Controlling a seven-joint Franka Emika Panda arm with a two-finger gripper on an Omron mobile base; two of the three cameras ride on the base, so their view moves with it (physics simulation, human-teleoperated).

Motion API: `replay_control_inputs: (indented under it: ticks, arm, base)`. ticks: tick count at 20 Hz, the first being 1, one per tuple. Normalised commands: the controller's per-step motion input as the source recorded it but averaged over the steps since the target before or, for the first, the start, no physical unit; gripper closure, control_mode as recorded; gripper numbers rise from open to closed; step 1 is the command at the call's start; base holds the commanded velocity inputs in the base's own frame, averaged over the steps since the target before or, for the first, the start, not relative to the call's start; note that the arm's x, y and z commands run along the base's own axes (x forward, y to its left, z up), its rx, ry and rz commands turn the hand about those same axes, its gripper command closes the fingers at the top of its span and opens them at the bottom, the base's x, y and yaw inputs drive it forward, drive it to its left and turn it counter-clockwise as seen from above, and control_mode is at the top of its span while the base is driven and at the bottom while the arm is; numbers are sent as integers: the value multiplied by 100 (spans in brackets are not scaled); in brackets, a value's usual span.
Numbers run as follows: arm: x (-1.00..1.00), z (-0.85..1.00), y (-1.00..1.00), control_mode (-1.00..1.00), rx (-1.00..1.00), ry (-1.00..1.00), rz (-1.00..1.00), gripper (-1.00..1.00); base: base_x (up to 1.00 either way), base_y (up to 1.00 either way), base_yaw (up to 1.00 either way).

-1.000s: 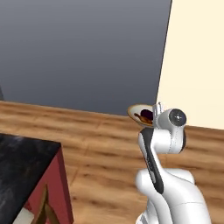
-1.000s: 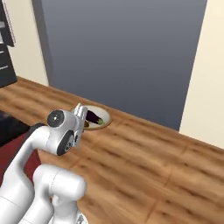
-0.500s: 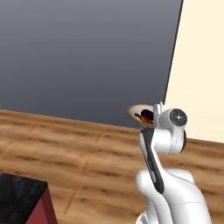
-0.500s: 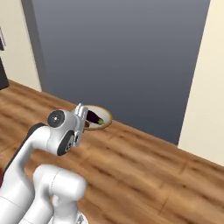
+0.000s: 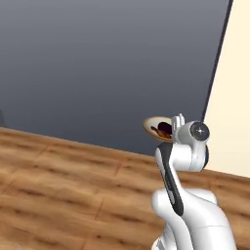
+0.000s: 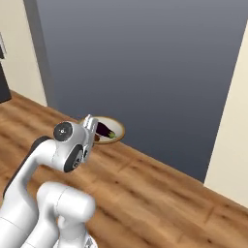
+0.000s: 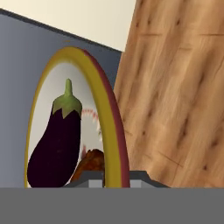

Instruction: Pick the chicken drumstick and eggplant from their plates and place them in the bowl. Then put the bowl in the fridge.

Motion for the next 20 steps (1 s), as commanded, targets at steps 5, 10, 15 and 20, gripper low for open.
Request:
replay_control_inputs:
  ticks: [5,10,15,20]
  arm:
    - [0,0,0,100,0,0,0,100]
    - [0,0,0,100,0,0,0,100]
    - [0,0,0,100,0,0,0,100]
    - [0,0,0,100,0,0,0,100]
  base:
    - [80,0,33]
    - [73,0,43]
    - [74,0,42]
    - [83,0,35]
